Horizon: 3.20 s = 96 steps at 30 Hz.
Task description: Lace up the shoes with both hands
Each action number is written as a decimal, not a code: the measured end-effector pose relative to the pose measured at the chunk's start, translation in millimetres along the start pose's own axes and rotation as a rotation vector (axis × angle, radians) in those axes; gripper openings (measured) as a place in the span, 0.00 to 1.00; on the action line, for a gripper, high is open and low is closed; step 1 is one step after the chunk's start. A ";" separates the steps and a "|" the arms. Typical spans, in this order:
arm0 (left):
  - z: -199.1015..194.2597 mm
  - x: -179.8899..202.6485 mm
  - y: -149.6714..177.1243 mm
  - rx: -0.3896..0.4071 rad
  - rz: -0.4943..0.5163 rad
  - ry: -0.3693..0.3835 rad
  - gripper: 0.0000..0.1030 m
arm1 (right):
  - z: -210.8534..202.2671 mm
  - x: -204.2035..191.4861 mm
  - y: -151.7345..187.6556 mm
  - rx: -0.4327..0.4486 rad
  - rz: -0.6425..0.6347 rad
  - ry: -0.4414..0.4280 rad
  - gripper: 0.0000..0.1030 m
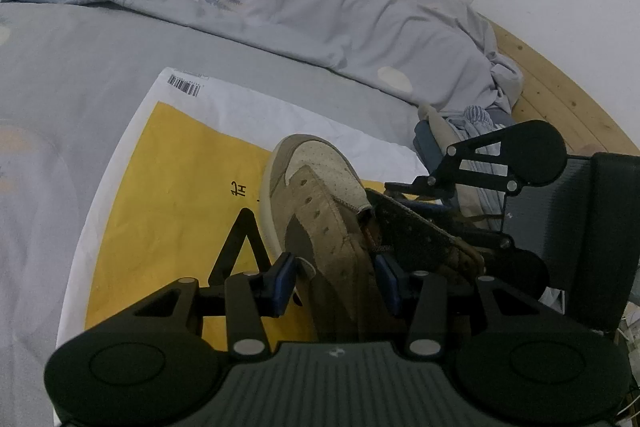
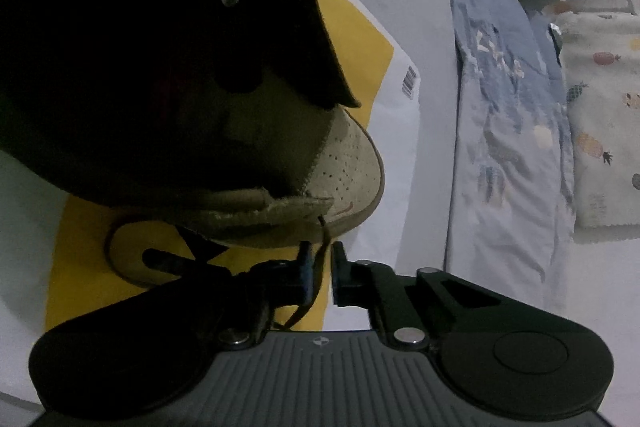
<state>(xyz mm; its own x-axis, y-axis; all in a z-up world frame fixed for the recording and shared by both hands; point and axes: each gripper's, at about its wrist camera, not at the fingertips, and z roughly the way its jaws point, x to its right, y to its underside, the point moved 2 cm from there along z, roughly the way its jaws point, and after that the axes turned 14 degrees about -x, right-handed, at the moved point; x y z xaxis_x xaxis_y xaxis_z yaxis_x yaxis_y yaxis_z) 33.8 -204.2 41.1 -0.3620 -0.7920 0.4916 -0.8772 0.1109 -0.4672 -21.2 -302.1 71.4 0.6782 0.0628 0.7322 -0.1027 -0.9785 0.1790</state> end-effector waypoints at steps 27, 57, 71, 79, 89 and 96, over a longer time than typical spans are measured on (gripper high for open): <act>-1.8 0.7 3.4 0.018 0.009 -0.023 0.29 | -63.8 49.2 -28.1 0.029 0.082 -0.128 0.38; -5.4 -4.2 2.6 0.004 0.000 0.000 0.26 | -1.0 9.8 -61.4 -0.208 -0.263 -0.238 0.13; -2.0 -5.5 1.6 -0.001 0.013 -0.013 0.26 | -8.4 6.2 -54.3 -0.141 -0.208 -0.184 0.01; 4.1 -1.1 2.0 0.000 0.032 -0.061 0.23 | -30.5 11.3 -49.7 -0.061 -0.058 -0.158 0.00; 10.1 5.9 3.4 0.009 0.052 -0.091 0.21 | -70.6 43.4 -65.2 0.076 0.114 -0.181 0.00; 5.6 3.2 2.8 -0.004 0.042 -0.076 0.23 | -64.0 52.8 -47.2 -0.063 0.096 -0.210 0.04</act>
<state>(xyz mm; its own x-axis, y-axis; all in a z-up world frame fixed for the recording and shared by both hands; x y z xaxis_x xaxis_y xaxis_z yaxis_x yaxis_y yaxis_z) 32.0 -209.7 37.2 -0.3734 -0.8299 0.4146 -0.8632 0.1471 -0.4830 -27.1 -240.0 143.6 0.7989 -0.0784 0.5964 -0.2145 -0.9634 0.1606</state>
